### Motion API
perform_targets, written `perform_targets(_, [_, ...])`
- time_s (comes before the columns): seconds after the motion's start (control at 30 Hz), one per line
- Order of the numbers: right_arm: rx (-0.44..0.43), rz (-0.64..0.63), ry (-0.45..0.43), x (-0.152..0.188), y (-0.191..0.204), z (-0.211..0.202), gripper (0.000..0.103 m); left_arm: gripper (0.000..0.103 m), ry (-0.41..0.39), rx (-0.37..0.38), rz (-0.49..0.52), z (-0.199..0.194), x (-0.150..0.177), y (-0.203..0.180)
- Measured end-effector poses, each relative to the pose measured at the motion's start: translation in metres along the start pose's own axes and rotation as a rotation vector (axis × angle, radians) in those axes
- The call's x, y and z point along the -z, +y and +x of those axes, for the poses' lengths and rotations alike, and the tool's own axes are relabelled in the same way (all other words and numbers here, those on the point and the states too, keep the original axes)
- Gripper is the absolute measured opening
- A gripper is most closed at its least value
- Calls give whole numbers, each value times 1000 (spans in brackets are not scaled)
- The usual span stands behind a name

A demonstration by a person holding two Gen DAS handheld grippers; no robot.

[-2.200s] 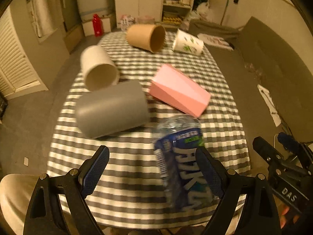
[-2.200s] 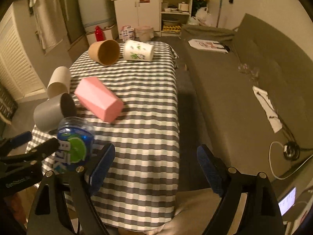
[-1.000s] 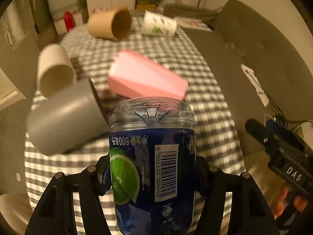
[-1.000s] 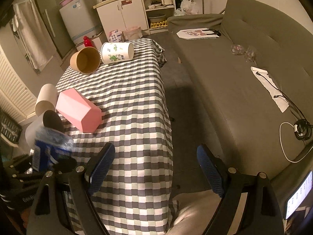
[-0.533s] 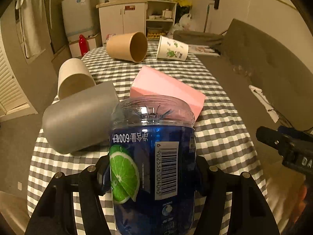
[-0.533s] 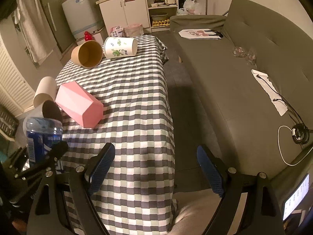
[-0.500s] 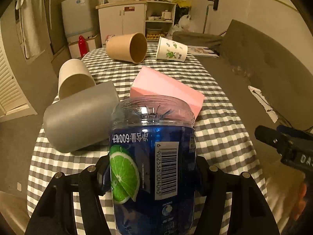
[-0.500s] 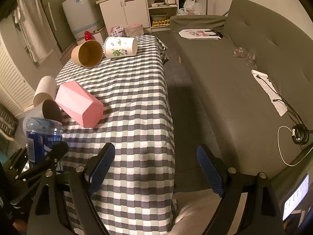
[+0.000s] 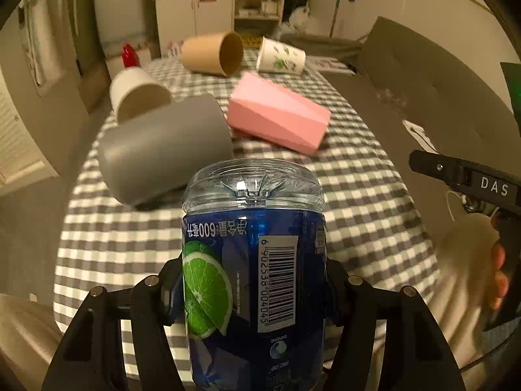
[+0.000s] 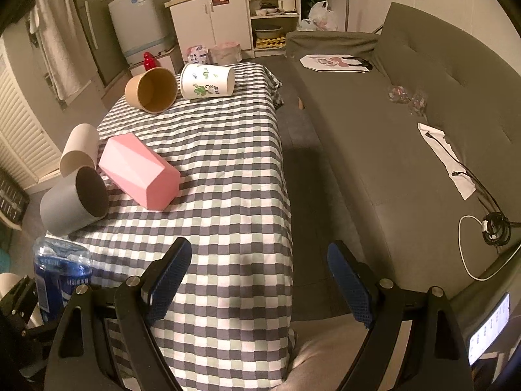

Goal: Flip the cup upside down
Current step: 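Carry the bottle inverted with the left tool toward the table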

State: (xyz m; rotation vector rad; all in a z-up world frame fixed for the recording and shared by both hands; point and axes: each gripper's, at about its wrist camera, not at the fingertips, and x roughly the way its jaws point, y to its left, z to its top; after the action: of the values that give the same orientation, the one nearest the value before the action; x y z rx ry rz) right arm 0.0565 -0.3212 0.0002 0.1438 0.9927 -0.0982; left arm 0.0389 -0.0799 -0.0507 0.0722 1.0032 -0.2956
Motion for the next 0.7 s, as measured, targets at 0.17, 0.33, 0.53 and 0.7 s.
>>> perform_targets(0.17, [-3,-14,7,3,3,-1,86,82,76,-18,-65,1,-14,6])
perform_targets(0.33, [1,-15,9,4,4,0,86,82,176,53,-123,3,-37,15])
perform_targets(0.53, [-8,2,14,2,0,2,86,77,274,86,-130,16,-56,21])
perform_targets(0.7, [-12,7,18,2,-2,4,86,73,265,123,-143,14,-68,22])
